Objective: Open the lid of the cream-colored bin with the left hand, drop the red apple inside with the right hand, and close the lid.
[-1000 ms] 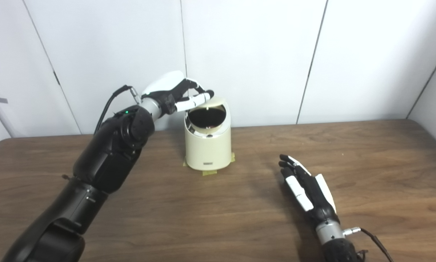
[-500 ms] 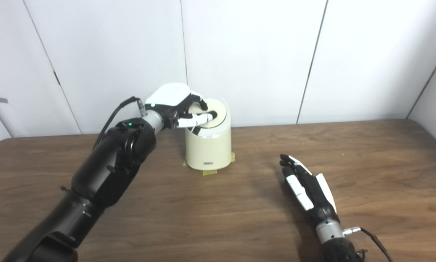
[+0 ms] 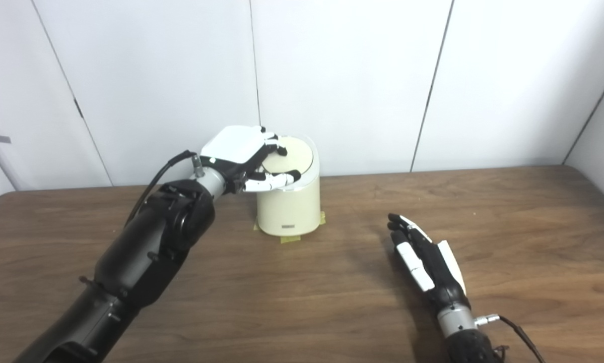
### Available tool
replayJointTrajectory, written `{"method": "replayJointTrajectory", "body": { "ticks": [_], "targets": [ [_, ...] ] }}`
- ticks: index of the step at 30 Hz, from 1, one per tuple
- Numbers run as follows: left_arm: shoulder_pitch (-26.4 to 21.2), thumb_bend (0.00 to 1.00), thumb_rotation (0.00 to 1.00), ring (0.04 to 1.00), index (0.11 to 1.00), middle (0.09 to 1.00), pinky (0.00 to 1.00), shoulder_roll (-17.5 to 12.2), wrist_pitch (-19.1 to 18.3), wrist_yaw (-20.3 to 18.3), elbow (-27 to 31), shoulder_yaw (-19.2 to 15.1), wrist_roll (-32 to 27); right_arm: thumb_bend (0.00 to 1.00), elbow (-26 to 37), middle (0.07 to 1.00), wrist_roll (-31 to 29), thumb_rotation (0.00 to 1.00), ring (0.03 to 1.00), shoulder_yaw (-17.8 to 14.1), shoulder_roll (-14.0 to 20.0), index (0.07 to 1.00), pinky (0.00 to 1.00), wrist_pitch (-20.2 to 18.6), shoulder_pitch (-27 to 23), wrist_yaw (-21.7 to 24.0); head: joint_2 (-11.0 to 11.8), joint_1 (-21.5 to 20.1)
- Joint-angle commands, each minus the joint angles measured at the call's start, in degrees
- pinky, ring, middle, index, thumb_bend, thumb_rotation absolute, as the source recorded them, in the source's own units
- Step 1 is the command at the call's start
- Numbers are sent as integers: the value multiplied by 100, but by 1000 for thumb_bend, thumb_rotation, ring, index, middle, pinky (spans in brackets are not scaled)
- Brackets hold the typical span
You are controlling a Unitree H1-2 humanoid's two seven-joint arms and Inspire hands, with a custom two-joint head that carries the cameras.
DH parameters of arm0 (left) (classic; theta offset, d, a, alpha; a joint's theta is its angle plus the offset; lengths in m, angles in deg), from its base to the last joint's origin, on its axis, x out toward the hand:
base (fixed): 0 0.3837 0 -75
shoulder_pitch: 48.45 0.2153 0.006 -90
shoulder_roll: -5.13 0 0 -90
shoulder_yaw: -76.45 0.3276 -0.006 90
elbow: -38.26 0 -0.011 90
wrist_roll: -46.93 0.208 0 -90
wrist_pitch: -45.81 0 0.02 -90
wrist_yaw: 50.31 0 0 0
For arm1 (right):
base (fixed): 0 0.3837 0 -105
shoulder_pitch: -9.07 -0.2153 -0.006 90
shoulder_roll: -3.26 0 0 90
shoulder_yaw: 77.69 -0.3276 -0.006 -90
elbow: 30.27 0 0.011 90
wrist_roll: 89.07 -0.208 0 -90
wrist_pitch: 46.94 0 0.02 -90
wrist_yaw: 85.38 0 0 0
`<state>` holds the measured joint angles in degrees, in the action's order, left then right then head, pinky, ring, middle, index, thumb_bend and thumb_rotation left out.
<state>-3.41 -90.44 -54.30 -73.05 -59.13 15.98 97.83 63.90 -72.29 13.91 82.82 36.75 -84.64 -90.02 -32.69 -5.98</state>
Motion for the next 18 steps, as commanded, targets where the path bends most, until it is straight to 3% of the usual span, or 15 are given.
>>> {"method": "replayJointTrajectory", "body": {
  "ticks": [1, 6, 11, 18],
  "targets": [
    [-88, 527, 940, 984, 813, 941, 1000, -103, 168, 50, 156, 44, 200, 575, 169, 842, 7, 1000, 836, -12, 4, 846, 766, 81, -141, -35, -10, -5],
    [69, 508, 891, 976, 808, 942, 1000, -115, 319, 151, 258, 132, 633, 573, 168, 841, 14, 1000, 837, -4, -1, 847, 761, 52, -146, -30, -31, -28],
    [250, 515, 780, 970, 798, 936, 999, -110, 463, 264, 349, 85, 746, 573, 168, 839, 83, 1000, 836, 17, 7, 850, 770, 22, -164, -40, -52, -62],
    [389, 515, 772, 962, 803, 928, 987, -104, 598, 277, 484, 63, 896, 564, 169, 835, 123, 1000, 843, 40, -17, 849, 769, -13, -163, -51, -55, -119]
  ]
}}
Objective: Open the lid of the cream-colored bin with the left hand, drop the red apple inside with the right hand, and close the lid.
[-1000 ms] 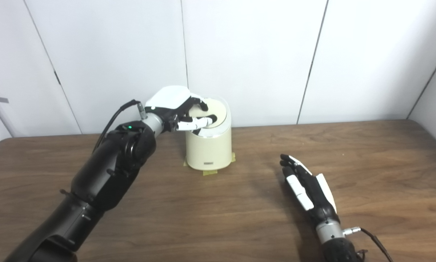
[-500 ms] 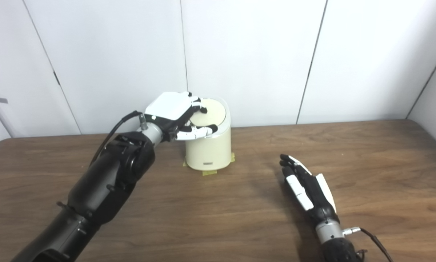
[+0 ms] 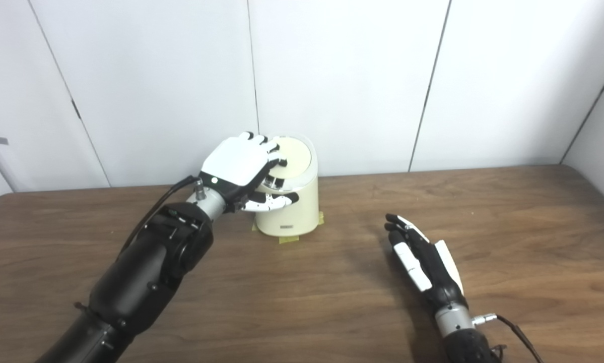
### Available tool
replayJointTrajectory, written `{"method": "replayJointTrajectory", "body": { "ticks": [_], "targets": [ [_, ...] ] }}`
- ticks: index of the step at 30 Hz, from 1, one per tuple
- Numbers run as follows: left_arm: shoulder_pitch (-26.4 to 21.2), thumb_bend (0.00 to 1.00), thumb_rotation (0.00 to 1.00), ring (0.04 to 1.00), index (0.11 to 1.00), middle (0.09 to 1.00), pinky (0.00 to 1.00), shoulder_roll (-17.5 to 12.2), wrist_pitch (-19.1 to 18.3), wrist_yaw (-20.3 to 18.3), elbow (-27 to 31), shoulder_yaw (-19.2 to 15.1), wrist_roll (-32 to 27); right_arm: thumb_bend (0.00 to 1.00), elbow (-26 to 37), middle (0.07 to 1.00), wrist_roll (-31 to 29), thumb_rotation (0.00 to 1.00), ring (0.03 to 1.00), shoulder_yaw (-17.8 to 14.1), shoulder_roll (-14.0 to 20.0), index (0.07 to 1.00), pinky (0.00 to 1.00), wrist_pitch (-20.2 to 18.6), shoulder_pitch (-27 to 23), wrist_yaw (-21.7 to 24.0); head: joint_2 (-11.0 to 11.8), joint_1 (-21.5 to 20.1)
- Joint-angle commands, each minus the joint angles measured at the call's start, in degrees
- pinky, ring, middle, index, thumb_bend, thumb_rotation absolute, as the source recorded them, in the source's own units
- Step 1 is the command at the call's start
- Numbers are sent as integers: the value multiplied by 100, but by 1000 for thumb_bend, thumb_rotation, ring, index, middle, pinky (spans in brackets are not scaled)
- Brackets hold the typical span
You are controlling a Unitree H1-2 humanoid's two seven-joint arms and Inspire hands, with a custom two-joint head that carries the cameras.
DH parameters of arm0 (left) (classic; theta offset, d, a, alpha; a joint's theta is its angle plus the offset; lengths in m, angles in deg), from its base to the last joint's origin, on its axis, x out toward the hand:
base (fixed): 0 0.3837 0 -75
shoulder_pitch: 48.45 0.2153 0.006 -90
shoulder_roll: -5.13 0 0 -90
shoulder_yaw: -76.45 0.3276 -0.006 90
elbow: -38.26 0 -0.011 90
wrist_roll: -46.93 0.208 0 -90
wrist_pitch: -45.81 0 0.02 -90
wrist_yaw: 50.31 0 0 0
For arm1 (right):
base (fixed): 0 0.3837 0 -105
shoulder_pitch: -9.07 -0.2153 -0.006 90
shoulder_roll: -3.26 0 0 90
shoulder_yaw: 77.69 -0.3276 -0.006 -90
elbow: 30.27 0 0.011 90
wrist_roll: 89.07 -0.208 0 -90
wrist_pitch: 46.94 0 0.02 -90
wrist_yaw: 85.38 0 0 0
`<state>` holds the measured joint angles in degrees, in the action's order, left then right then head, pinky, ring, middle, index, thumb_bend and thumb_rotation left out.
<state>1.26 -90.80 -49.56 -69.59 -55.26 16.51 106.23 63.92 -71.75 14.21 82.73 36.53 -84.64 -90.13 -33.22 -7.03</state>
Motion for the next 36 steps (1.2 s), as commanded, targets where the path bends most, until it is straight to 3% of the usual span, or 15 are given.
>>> {"method": "replayJointTrajectory", "body": {
  "ticks": [1, 6, 14, 21, 36],
  "targets": [
    [-59, 514, 773, 961, 805, 927, 986, -59, 130, -72, 119, 9, 74, 571, 169, 835, 82, 1000, 844, 18, -7, 849, 777, 6, -166, -41, -4, -19],
    [41, 508, 760, 958, 800, 918, 962, -7, 234, 7, 82, 30, 95, 568, 180, 834, 78, 1000, 846, 16, -24, 846, 793, -48, -172, -48, -13, -36],
    [-9, 514, 844, 954, 800, 885, 988, 10, 285, -128, -131, 140, 329, 565, 207, 838, 92, 1000, 849, 30, -20, 855, 810, -85, -172, -51, -28, -65],
    [-57, 528, 857, 924, 772, 846, 992, -75, 318, -421, -176, 347, 675, 566, 266, 841, 47, 1000, 850, 19, -32, 859, 813, -146, -176, -43, -48, -79],
    [-2, 567, 903, 923, 739, 833, 1000, -158, 364, -909, 23, 443, 935, 540, 355, 844, 10, 1000, 852, 5, -44, 855, 800, -181, -174, -43, -113, -117]
  ]
}}
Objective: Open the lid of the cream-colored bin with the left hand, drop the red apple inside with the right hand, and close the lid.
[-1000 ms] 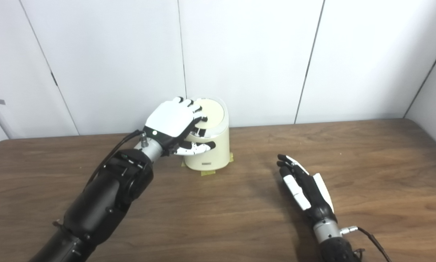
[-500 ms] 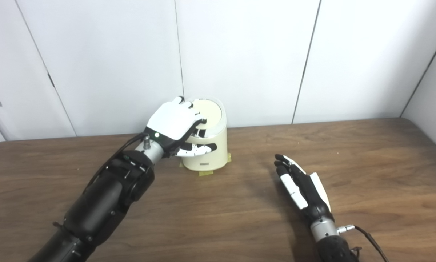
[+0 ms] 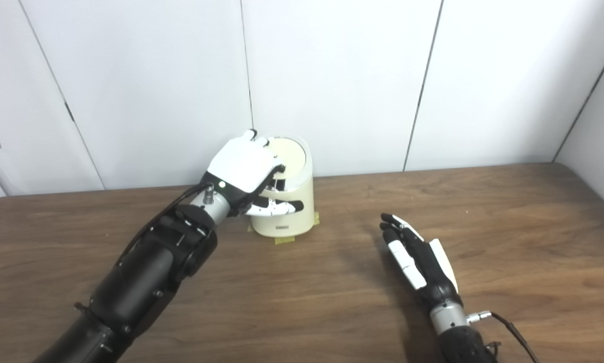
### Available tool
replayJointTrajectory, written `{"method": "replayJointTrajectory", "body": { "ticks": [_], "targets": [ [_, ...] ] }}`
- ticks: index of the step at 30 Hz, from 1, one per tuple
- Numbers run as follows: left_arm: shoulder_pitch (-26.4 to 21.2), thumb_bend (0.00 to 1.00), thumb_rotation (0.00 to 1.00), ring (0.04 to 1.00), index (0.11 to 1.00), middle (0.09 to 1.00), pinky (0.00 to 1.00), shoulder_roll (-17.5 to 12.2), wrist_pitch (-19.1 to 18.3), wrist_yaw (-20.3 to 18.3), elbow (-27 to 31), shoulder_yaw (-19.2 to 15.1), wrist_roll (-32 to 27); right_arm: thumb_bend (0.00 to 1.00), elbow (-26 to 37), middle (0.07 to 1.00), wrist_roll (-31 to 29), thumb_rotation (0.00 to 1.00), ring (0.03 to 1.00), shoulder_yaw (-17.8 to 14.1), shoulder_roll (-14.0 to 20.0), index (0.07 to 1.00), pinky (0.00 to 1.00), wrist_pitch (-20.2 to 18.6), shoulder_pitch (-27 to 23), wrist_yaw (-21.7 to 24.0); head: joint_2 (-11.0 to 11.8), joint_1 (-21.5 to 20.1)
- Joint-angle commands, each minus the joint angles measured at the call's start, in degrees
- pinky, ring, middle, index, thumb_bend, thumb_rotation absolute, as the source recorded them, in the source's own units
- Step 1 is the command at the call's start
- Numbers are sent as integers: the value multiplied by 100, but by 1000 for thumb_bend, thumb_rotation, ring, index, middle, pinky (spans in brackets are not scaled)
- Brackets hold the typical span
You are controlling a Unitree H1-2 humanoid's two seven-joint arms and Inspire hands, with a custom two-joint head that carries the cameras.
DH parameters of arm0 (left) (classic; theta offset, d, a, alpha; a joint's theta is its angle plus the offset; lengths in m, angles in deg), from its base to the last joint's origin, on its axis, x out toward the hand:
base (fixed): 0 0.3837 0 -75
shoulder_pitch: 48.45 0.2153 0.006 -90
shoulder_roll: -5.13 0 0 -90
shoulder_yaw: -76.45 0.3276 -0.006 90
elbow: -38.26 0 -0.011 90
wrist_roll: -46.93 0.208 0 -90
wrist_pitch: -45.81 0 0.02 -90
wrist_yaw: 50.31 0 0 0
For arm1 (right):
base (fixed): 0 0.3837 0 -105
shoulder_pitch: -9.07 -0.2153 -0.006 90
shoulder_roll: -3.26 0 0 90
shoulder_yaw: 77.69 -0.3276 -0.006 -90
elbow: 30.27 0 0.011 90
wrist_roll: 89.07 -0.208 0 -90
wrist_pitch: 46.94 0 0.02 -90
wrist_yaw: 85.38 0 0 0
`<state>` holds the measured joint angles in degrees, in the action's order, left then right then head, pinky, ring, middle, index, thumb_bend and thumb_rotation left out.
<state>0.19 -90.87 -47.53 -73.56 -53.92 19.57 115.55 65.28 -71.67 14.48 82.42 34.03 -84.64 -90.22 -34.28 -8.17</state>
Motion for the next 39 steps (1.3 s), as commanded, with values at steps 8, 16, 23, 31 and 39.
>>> {"method": "replayJointTrajectory", "body": {
  "ticks": [8, 16, 23, 31, 39],
  "targets": [
    [190, 576, 909, 934, 747, 835, 1000, -166, 133, -678, -57, 44, -203, 554, 292, 850, -33, 1000, 860, -37, -26, 859, 824, -16, -170, -19, -58, -23],
    [250, 550, 877, 940, 753, 827, 1000, -130, 82, -767, -148, -10, -414, 546, 371, 851, 15, 1000, 864, -17, -15, 862, 826, -164, -173, -20, -109, -51],
    [474, 559, 872, 932, 758, 837, 1000, -116, 60, -702, -136, 90, -290, 547, 501, 854, 36, 1000, 865, -11, 1, 864, 834, -314, -155, 5, -133, -68],
    [592, 546, 845, 921, 747, 823, 1000, -86, 104, -593, -214, 199, -114, 556, 548, 858, 29, 1000, 870, -2, 7, 866, 840, -376, -144, 17, -131, -57],
    [601, 545, 867, 919, 752, 830, 1000, -124, 133, -607, -76, 200, -116, 554, 510, 856, 56, 1000, 872, 10, 13, 867, 864, -353, -155, -4, -124, -60]
  ]
}}
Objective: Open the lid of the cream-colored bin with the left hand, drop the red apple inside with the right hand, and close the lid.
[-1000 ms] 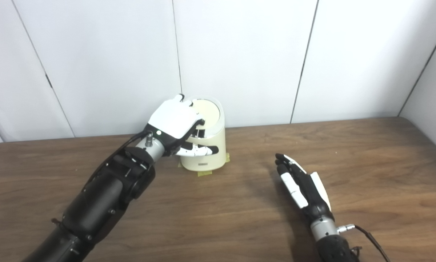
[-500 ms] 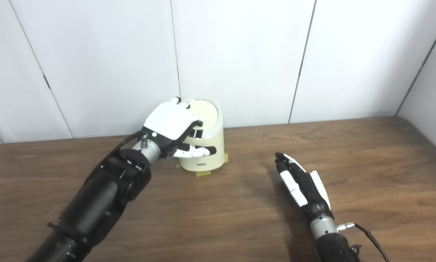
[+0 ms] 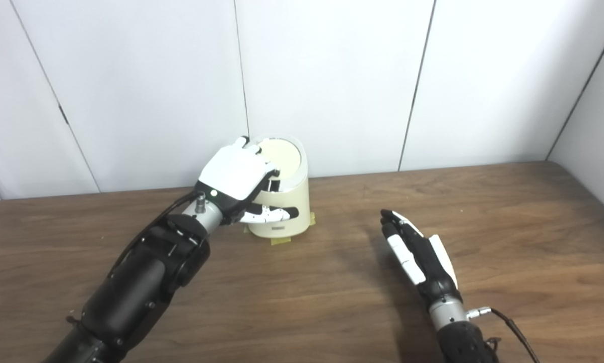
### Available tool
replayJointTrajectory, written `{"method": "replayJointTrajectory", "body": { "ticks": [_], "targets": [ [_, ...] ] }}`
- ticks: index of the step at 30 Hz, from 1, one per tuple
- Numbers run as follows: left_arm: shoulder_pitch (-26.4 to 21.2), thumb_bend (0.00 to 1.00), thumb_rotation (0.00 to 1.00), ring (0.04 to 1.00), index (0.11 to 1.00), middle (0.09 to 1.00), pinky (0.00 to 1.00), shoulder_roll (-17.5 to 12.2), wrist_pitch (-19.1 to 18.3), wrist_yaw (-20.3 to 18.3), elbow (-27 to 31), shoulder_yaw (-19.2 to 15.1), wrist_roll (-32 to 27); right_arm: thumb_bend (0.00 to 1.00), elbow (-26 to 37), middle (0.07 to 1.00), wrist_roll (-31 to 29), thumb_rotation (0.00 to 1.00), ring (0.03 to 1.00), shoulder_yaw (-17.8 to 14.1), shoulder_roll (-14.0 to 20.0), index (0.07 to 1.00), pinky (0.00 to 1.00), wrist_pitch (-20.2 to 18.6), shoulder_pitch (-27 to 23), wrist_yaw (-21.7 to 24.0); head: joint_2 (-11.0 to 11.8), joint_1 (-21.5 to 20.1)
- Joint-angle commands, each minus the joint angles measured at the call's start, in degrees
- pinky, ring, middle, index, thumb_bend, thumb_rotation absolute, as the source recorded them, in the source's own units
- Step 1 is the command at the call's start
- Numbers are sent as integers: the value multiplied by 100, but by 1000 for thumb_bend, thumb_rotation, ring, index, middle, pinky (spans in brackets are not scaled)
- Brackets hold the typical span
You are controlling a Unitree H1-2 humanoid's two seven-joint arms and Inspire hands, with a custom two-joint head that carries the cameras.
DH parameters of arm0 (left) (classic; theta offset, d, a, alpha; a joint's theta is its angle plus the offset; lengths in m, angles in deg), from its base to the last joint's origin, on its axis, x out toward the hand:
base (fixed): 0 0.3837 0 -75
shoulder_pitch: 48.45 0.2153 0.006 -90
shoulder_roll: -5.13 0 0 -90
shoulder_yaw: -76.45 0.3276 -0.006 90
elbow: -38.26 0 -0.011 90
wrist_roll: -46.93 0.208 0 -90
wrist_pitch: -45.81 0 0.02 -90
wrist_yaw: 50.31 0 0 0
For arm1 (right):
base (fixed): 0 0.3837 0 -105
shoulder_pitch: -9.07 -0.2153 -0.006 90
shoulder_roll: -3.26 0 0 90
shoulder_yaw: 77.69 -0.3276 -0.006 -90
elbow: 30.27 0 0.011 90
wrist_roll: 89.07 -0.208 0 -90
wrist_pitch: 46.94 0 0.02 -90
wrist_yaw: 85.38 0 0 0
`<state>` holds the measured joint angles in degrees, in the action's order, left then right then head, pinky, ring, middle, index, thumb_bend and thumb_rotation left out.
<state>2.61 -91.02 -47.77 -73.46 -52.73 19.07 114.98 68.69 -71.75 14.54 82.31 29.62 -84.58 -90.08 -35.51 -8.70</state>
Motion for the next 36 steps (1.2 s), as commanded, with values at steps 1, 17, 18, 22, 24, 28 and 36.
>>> {"method": "replayJointTrajectory", "body": {
  "ticks": [1, 17, 18, 22, 24, 28, 36],
  "targets": [
    [366, 545, 864, 918, 752, 830, 1000, -119, 168, -609, -135, 228, -97, 555, 163, 856, 69, 1000, 873, 4, 25, 868, 869, 99, -160, -25, 1, -10],
    [297, 495, 700, 848, 738, 775, 877, 161, 216, 289, 1097, -1269, -1662, 552, 94, 850, 21, 1000, 857, -3, 76, 872, 841, 177, -168, -18, 67, 31],
    [304, 493, 695, 836, 740, 775, 840, 215, 203, 306, 1134, -1402, -1823, 550, 89, 849, 28, 1000, 857, 3, 80, 872, 848, 176, -170, -15, 75, 29],
    [347, 488, 779, 823, 763, 802, 755, 410, -26, 187, 1293, -1916, -2507, 553, 69, 853, 33, 1000, 863, 18, 91, 876, 863, 189, -175, -8, 77, 18],
    [451, 472, 818, 843, 786, 826, 745, 454, -164, 164, 1391, -2117, -2773, 559, 52, 851, 26, 1000, 862, 16, 87, 874, 861, 214, -178, -20, 79, 15],
    [743, 451, 848, 879, 810, 855, 781, 489, -482, 82, 1553, -2429, -3298, 569, 29, 848, 26, 1000, 858, 13, 89, 869, 851, 220, -198, -28, 65, 50],
    [1552, 402, 764, 857, 833, 853, 810, 588, -1038, 50, 1239, -3338, -5206, 554, 72, 857, -227, 1000, 858, -34, 71, 876, 797, 257, -211, 71, 43, 57]
  ]
}}
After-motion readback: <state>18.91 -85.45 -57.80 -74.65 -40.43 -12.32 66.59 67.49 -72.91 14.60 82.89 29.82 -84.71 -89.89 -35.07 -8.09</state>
